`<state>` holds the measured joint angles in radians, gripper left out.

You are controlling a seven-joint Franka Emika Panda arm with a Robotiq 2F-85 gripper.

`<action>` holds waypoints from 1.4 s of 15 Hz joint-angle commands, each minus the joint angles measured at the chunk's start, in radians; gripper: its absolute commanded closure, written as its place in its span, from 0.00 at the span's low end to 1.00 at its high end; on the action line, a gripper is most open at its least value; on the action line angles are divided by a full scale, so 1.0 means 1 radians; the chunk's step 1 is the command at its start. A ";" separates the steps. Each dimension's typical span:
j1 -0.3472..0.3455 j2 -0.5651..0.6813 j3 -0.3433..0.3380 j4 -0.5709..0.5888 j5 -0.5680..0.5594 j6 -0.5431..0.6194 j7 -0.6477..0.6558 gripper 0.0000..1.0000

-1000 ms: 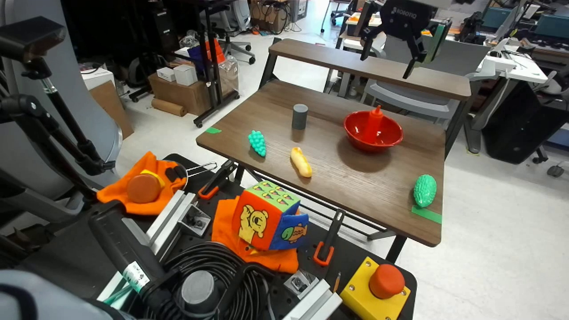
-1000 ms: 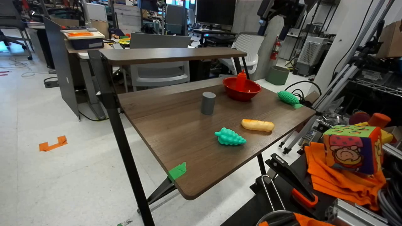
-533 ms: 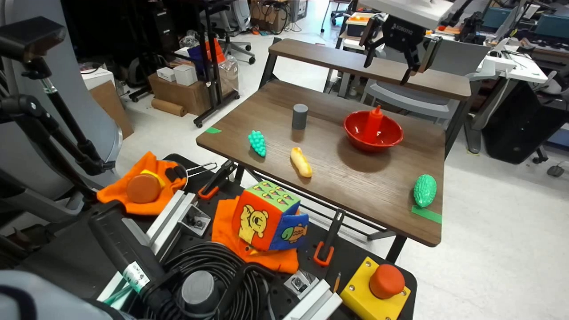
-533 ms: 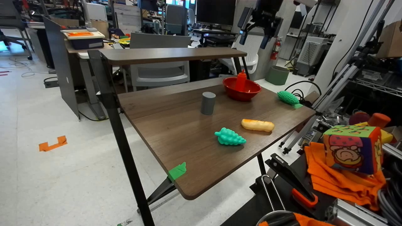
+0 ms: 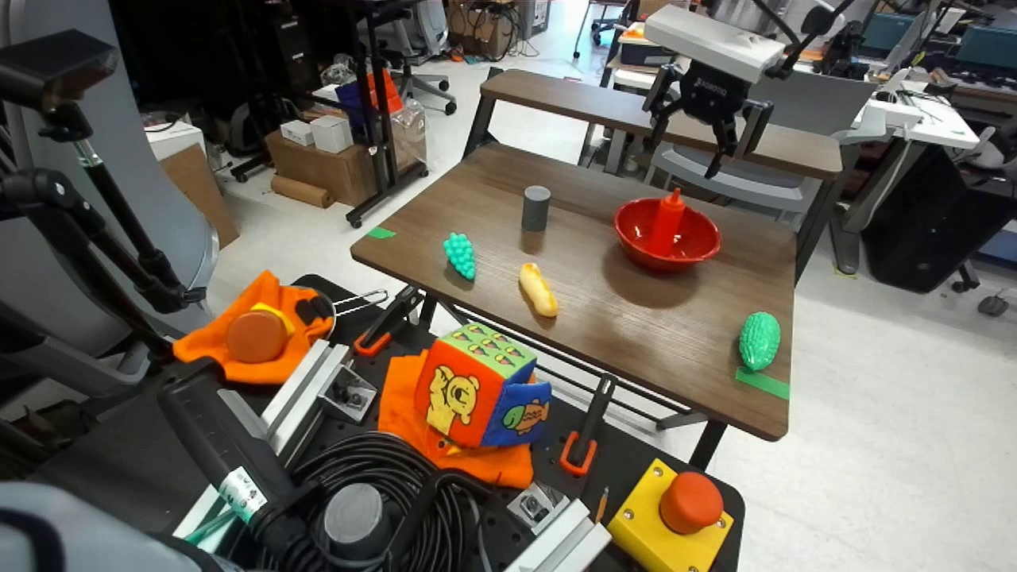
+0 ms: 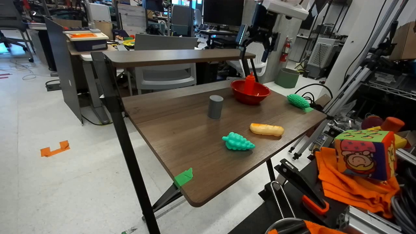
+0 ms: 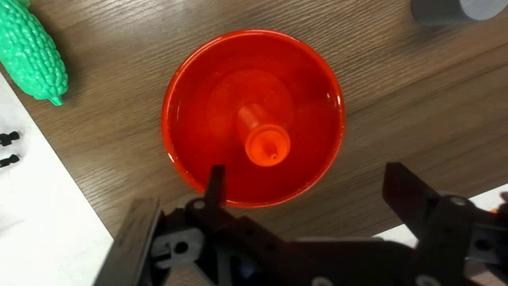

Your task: Remove the sauce bottle from the bowl

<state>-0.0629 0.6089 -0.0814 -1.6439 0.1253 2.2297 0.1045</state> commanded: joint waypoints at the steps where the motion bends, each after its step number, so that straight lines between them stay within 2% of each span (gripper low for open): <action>1: -0.002 0.105 -0.008 0.139 -0.027 -0.086 0.049 0.00; 12: 0.014 0.302 -0.026 0.395 -0.099 -0.340 0.144 0.00; 13: 0.015 0.313 -0.026 0.411 -0.102 -0.355 0.149 0.12; 14: 0.016 0.323 -0.026 0.427 -0.104 -0.367 0.154 0.28; 21: 0.026 0.373 -0.033 0.506 -0.133 -0.398 0.184 0.81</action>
<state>-0.0493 0.9460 -0.0988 -1.2088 0.0095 1.8740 0.2649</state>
